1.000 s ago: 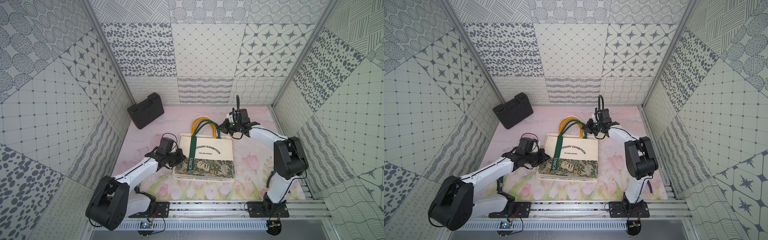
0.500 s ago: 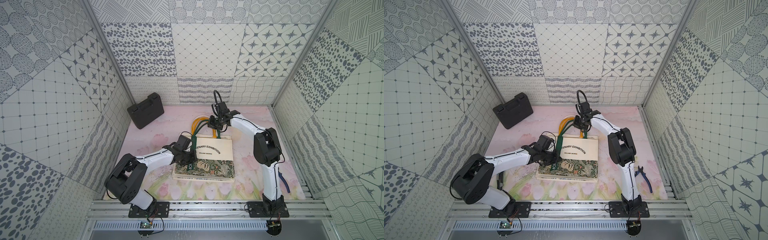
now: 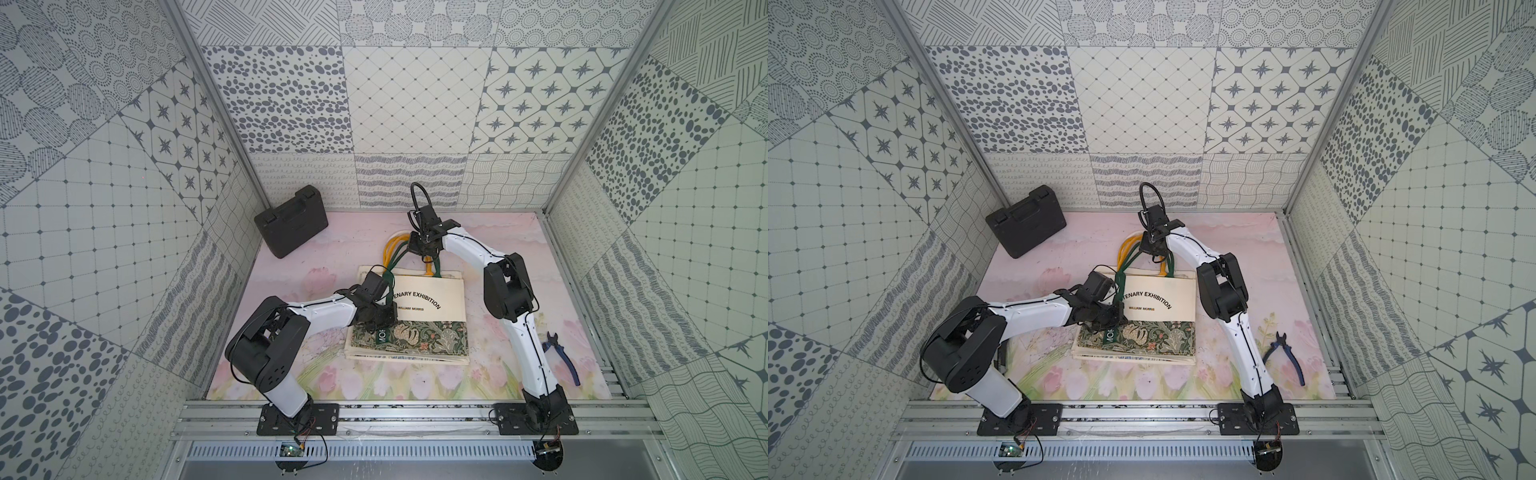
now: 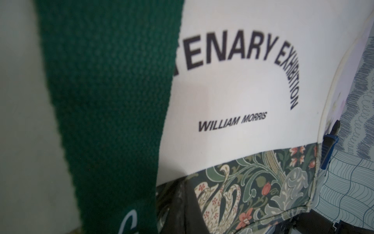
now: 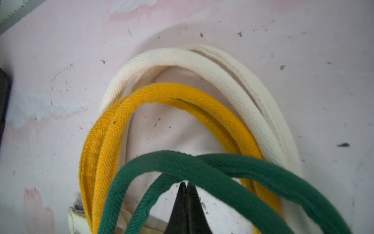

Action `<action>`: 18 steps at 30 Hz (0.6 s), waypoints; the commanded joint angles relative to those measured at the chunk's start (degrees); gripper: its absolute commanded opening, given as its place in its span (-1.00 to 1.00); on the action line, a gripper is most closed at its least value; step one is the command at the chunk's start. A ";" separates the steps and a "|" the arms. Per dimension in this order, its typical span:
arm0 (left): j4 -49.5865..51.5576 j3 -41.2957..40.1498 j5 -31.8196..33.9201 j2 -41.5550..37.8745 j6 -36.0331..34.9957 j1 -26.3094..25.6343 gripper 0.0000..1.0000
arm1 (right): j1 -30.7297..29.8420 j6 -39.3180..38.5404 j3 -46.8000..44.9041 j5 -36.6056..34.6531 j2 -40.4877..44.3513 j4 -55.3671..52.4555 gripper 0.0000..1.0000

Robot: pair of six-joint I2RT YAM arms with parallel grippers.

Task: Put away the canvas bag
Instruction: Adjust the canvas bag at the center of the board.

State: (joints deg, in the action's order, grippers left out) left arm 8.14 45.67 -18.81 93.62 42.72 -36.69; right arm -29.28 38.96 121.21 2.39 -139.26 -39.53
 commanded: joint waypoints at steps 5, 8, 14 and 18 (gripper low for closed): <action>2.58 -1.10 1.98 1.03 -1.63 -0.36 -1.00 | -0.41 0.86 3.04 3.23 -4.06 5.73 -0.92; 2.10 -1.92 1.84 0.87 -1.49 -0.41 -1.00 | -0.41 3.03 0.80 7.24 -3.94 12.52 -0.92; 1.59 -3.20 1.82 0.29 -1.17 -0.42 -1.00 | -0.45 5.72 1.25 11.27 -4.37 20.62 -0.93; 1.51 -3.77 1.97 -0.11 -1.06 -0.49 -1.00 | -0.40 5.65 3.48 11.59 -5.15 20.13 -0.92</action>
State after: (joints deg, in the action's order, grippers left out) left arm 3.64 43.22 -19.09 93.36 42.70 -36.69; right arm -29.54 43.55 121.45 12.62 -142.78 -26.28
